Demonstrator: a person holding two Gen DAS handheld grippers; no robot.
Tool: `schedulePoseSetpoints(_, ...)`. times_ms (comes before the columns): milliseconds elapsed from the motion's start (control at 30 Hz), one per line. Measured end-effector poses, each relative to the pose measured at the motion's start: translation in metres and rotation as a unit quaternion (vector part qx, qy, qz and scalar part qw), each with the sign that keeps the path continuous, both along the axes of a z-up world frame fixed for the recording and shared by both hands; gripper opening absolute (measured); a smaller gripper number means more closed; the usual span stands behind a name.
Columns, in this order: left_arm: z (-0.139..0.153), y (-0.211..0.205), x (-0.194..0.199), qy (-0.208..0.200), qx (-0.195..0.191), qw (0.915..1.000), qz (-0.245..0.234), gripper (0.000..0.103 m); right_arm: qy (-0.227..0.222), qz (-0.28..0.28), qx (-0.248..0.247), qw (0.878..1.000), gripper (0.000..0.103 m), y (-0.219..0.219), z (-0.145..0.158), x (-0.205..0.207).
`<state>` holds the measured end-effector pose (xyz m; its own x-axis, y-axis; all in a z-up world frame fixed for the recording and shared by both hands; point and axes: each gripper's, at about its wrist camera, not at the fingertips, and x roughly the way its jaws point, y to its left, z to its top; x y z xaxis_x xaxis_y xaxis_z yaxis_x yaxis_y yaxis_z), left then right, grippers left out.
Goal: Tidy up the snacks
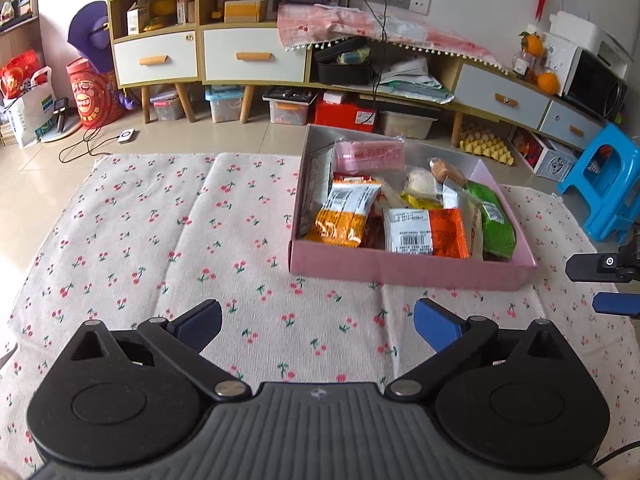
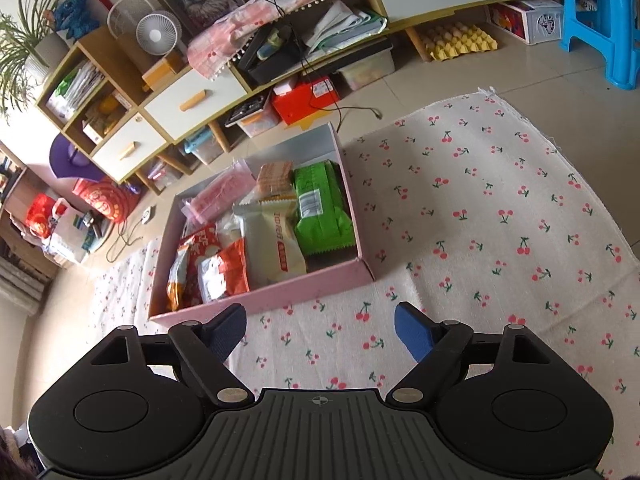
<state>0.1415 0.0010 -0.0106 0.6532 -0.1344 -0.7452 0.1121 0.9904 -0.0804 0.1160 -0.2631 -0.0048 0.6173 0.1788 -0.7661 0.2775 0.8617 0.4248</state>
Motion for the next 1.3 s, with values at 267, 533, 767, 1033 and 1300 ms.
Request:
schedulePoseSetpoints(267,-0.005,0.001,-0.024,0.056,0.017,0.9982,-0.010,0.103,0.030,0.028,-0.040,0.998,0.084,0.024,0.002,-0.032)
schedulePoseSetpoints(533,-0.008,-0.005,-0.046,0.056,0.051,0.9971,-0.001,0.103,0.024,0.074,-0.096,0.992,0.091,0.060,-0.003,-0.058)
schedulePoseSetpoints(767,-0.009,-0.013,-0.058,0.047,0.063,0.9969,0.007,0.103,0.018,0.082,-0.111,0.990,0.091,0.077,-0.006,-0.075)
schedulePoseSetpoints(1033,-0.011,-0.016,-0.062,0.049,0.062,0.9967,0.020,0.103,-0.006,0.082,-0.149,0.985,0.092,0.087,0.000,-0.080)
schedulePoseSetpoints(1300,-0.009,-0.017,-0.064,0.046,0.061,0.9969,0.022,0.103,-0.002,0.088,-0.150,0.985,0.092,0.089,-0.002,-0.079)
